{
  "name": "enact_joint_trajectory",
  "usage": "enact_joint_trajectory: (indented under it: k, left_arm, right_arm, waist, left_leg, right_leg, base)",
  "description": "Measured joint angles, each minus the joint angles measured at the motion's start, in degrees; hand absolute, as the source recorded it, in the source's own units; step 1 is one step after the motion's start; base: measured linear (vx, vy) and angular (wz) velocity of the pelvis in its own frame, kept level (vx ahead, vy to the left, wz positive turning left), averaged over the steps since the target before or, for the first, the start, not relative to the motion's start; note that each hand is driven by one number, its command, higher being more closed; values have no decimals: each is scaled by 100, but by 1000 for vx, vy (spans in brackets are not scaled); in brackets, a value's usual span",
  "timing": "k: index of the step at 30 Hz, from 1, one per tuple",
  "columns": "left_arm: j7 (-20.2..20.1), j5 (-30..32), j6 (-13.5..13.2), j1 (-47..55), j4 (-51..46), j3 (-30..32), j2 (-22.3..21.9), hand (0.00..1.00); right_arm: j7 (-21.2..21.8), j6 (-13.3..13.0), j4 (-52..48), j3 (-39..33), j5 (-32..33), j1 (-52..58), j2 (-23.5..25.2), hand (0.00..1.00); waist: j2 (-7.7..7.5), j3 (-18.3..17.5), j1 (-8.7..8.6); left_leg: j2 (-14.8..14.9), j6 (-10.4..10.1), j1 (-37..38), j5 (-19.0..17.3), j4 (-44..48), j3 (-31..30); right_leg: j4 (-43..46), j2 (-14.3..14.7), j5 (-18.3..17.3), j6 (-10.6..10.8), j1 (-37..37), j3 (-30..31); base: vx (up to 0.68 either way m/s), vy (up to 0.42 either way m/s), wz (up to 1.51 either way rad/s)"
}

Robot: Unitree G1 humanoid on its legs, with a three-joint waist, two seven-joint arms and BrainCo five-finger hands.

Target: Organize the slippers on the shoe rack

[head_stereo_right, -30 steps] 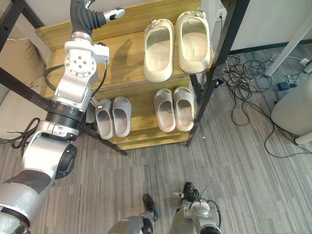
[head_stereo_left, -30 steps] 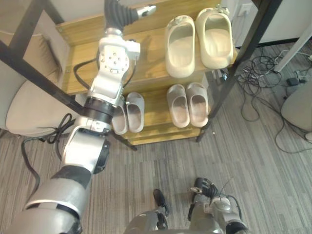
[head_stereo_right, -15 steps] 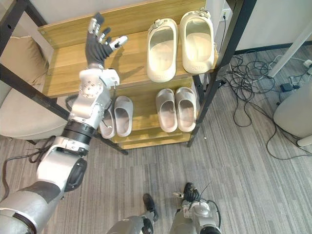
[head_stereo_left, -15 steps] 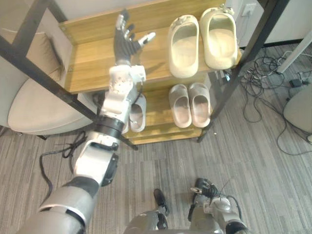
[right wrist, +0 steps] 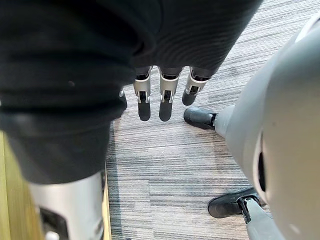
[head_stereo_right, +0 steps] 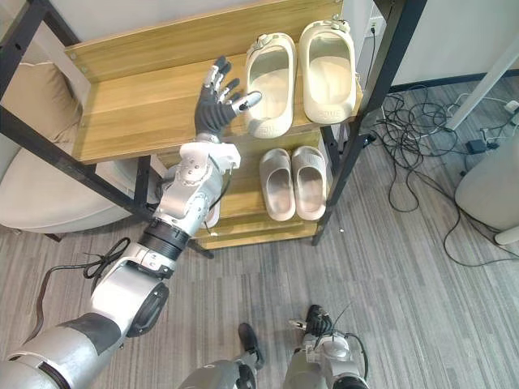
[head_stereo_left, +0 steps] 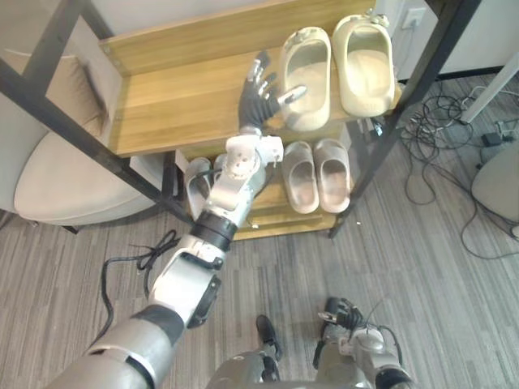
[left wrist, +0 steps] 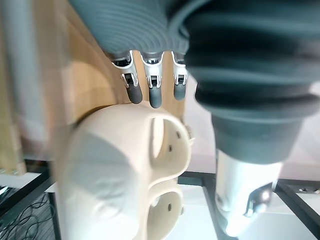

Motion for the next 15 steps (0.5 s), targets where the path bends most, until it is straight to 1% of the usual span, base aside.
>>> enact_joint_trajectory:
  k: [8,11,15]
  left_arm:
    - [-1,-59,1,7,0,-156,-51,0]
    - [27,-122,-15,6,1,-153,-137,0]
    - [33,-159,-38,5,17,-156,-143,0]
  right_arm:
    - [-8,38,-6,2,1,1,-2,0]
    - [-19,41,-7,0,1,2,-5,0]
    - [-37,46,-10,-106,2,6,2,0]
  waist:
    - [1,0,-16]
    - [1,0,-20]
    - [1,0,-50]
  left_leg:
    - [-6,-6,39,-4,-7,1]
    - [-8,-6,39,-4,-9,3]
    - [-11,-11,40,-7,-11,15]
  right_leg:
    - [0,-6,-7,10,39,-2]
    - [0,-8,-8,12,38,-2]
    - [0,-11,-8,13,31,6]
  base:
    - [-12,27,0]
    - [-21,43,0]
    - [-9,19,0]
